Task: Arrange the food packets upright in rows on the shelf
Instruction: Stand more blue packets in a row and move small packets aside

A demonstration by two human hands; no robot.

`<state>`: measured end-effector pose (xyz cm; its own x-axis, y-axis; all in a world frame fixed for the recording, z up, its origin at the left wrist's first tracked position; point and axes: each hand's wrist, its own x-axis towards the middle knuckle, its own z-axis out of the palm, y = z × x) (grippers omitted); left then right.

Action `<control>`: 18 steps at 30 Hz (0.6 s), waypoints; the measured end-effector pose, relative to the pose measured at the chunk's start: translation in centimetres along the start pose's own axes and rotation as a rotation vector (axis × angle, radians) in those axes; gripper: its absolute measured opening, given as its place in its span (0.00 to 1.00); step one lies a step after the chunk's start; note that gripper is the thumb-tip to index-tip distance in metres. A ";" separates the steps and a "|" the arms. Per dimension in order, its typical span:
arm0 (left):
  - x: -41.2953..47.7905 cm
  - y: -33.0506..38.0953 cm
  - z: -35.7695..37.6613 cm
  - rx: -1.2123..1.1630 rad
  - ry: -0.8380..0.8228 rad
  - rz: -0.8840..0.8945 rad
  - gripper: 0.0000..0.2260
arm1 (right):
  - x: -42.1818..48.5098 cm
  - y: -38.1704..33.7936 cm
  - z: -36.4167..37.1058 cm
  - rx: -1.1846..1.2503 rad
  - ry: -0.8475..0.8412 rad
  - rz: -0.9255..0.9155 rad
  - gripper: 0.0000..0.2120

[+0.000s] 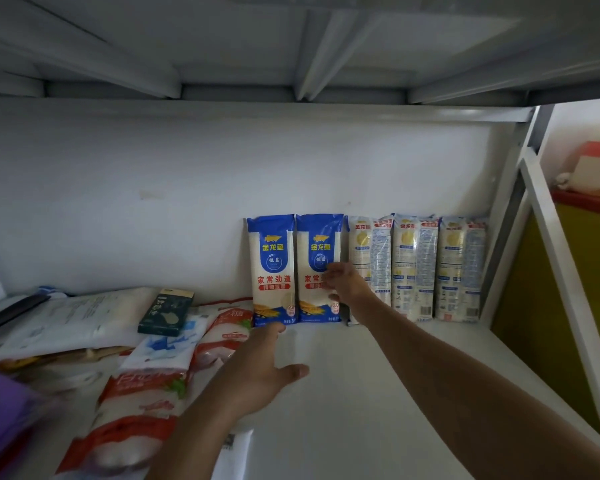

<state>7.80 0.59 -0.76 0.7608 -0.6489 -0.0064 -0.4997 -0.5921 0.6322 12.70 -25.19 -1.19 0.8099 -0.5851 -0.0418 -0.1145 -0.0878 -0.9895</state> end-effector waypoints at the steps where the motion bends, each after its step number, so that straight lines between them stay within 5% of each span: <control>1: 0.0 0.0 0.1 0.006 -0.006 0.006 0.35 | -0.2 0.5 0.0 -0.006 -0.009 0.019 0.13; 8: 0.2 0.0 0.2 0.014 -0.017 0.002 0.37 | -1.5 3.3 -2.9 -0.143 -0.059 0.084 0.06; 12: 0.6 0.3 0.5 0.000 -0.010 0.002 0.37 | -2.4 1.9 -5.2 -0.304 0.257 -0.184 0.09; 18: 1.1 0.6 0.9 0.007 -0.019 -0.010 0.37 | -1.3 2.0 -5.7 -0.322 0.513 -0.108 0.36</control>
<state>7.94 -0.87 -1.08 0.7578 -0.6519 -0.0276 -0.4951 -0.6020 0.6265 8.15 -29.25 -2.29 0.4556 -0.8656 0.2075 -0.2804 -0.3608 -0.8895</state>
